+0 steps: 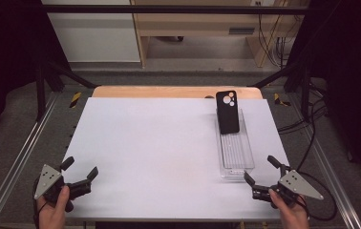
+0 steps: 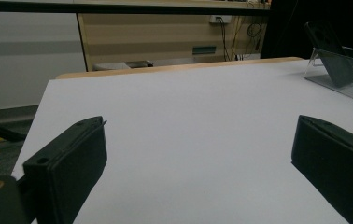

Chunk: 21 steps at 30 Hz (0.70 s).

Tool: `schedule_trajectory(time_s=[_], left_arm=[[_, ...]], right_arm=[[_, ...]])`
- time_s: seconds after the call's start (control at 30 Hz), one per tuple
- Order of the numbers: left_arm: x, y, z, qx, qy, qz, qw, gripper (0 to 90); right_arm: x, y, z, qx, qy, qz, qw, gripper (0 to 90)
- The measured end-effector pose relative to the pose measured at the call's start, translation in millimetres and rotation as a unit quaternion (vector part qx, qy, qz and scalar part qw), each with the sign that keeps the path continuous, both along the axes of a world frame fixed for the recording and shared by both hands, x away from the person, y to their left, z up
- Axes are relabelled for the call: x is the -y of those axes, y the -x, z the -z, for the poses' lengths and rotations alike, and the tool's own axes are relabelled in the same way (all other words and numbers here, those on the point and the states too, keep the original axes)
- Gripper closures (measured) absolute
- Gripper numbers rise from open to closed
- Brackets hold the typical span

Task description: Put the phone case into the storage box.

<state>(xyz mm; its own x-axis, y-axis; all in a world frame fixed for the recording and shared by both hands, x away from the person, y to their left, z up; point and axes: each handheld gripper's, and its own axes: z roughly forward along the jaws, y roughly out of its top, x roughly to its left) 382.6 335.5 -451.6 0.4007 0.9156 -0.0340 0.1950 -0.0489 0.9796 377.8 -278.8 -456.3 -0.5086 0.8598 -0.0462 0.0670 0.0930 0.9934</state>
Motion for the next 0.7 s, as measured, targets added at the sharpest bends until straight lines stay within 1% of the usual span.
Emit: schedule_trajectory(time_s=[0.17, 0.43, 0.7], left_arm=[[0.6, -0.4, 0.2, -0.001, -0.002, 0.001, 1.0, 3.6], [1.6, -0.8, 0.9, -0.003, -0.004, 0.004, 1.0, 3.8], [2.6, -0.8, 0.9, -0.003, -0.007, 0.007, 0.9999, 3.8]], right_arm=[[-4.1, -2.4, 1.2, -0.001, 0.002, -0.009, 1.0, 1.7], [-5.7, -4.9, 0.4, -0.001, -0.004, -0.011, 0.9999, 1.7], [-11.9, -6.8, -4.1, -0.002, 0.003, -0.018, 0.9998, 1.7]])
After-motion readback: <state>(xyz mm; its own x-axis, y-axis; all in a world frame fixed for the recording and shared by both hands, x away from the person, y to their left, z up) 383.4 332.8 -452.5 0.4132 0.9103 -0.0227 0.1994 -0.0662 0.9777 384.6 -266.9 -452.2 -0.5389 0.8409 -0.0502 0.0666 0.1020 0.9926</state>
